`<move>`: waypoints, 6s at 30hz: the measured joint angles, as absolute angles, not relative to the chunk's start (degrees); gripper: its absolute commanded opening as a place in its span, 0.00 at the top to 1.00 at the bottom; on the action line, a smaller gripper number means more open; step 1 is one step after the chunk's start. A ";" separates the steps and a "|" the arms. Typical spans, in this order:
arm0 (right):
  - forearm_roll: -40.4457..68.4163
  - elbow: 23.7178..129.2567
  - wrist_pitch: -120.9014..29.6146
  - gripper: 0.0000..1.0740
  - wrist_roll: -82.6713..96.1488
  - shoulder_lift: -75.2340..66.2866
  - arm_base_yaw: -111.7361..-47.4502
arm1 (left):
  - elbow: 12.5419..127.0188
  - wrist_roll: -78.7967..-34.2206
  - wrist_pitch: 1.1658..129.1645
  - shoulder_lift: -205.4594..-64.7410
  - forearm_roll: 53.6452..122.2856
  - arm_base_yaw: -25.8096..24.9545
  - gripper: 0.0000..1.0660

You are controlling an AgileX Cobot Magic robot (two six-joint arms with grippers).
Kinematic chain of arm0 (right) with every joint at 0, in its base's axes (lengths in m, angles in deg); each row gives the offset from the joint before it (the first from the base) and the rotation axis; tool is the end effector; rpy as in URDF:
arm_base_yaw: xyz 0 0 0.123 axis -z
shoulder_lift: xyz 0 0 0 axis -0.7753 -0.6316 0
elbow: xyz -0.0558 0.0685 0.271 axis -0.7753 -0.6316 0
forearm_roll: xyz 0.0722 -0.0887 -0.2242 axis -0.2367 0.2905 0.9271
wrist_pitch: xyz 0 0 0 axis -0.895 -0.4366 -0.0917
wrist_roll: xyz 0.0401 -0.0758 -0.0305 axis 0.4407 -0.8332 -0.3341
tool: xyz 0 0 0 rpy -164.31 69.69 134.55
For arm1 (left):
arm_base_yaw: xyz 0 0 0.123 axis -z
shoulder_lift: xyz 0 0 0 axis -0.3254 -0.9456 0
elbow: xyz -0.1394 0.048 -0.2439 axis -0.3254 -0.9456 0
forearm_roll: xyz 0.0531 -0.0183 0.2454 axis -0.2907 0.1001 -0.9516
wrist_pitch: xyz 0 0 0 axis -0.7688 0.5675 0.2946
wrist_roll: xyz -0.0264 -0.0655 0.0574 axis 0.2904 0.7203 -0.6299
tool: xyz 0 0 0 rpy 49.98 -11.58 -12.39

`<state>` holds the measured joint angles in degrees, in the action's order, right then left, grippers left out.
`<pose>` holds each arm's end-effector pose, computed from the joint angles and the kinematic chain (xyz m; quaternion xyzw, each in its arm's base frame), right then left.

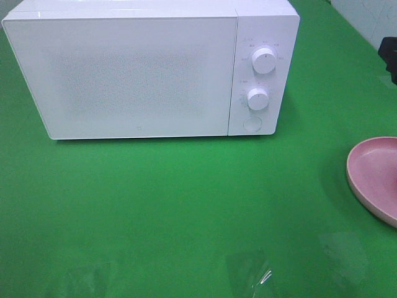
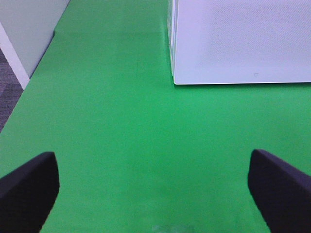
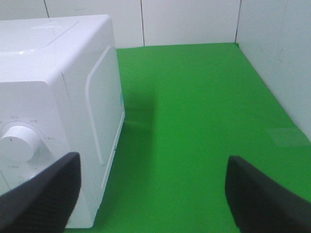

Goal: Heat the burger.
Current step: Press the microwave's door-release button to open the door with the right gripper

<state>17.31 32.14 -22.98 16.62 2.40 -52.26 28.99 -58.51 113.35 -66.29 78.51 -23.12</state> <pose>0.2118 0.0074 0.2583 -0.0010 0.7517 0.0316 0.6588 -0.0061 -0.0075 0.2835 0.0137 0.8401 0.0019 0.5422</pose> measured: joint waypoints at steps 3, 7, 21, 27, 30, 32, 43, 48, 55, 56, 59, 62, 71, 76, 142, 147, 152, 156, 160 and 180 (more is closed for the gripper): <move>10.43 29.62 -16.68 0.31 10.95 0.97 -52.26 | 28.99 -58.51 113.35 -66.29 78.51 -23.12 0.06; 5.91 27.79 -13.24 0.31 7.74 0.40 -52.32 | 28.99 -58.51 113.35 -66.29 78.51 -23.12 0.06; -10.71 25.90 -3.67 0.31 -5.32 -3.21 -65.78 | 28.99 -58.51 113.35 -66.29 78.51 -23.12 0.06; -16.67 25.90 2.97 0.31 -6.70 -8.31 -74.67 | 28.99 -58.51 113.35 -66.29 78.51 -23.12 0.06; -18.73 25.90 4.98 0.31 -7.44 -10.09 -77.65 | 28.99 -58.51 113.35 -66.29 78.51 -23.12 0.06; -21.94 25.84 8.07 0.31 -8.47 -13.07 -81.83 | 28.99 -58.51 113.35 -66.29 78.51 -23.12 0.06; -31.28 25.84 15.75 0.31 -8.53 -20.69 -94.09 | 28.99 -58.51 113.35 -66.29 78.51 -23.12 0.06; -34.37 25.84 17.07 0.31 -8.53 -23.04 -98.96 | 28.99 -58.51 113.35 -66.29 78.51 -23.12 0.06; -36.72 26.12 17.64 0.31 -7.79 -23.95 -101.31 | 28.99 -58.51 113.35 -66.29 78.51 -23.12 0.06; -36.84 26.12 17.70 0.31 -5.89 -23.95 -101.48 | 28.99 -58.51 113.35 -66.29 78.51 -23.12 0.06; -36.89 26.12 17.58 0.31 0.41 -23.95 -101.48 | 28.99 -58.51 113.35 -66.29 78.51 -23.12 0.06; -36.89 26.12 17.47 0.31 2.70 -23.95 -101.48 | 28.99 -58.51 113.35 -66.29 78.51 -23.12 0.06; -36.89 26.12 17.01 0.40 29.00 -23.95 -101.48 | 28.99 -58.51 113.35 -66.29 78.51 -23.12 0.06; -36.89 26.12 17.01 0.54 46.19 -23.95 -101.48 | 28.99 -58.51 113.35 -66.29 78.51 -23.12 0.06; -21.08 34.03 1.43 1.00 90.53 -35.01 -90.65 | 28.99 -58.51 113.35 -66.29 78.51 -23.12 0.06; -17.64 35.69 -0.24 1.00 91.22 -36.96 -87.27 | 28.99 -58.51 113.35 -66.29 78.51 -23.12 0.06; -14.89 37.47 -0.87 1.00 92.54 -38.97 -85.84 | 28.99 -58.51 113.35 -66.29 78.51 -23.12 0.06; -13.17 38.79 -1.44 1.00 92.65 -40.57 -84.46 | 28.99 -58.51 113.35 -66.29 78.51 -23.12 0.06; -11.17 40.10 -2.36 1.00 93.05 -41.66 -82.92 | 28.99 -58.51 113.35 -66.29 78.51 -23.12 0.06; -6.58 48.64 -4.36 1.00 95.52 -49.39 -79.65 | 28.99 -58.51 113.35 -66.29 78.51 -23.12 0.06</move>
<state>-6.58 48.64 -4.36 95.52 -49.39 -79.65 28.99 -58.51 113.35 -66.29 78.51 -23.12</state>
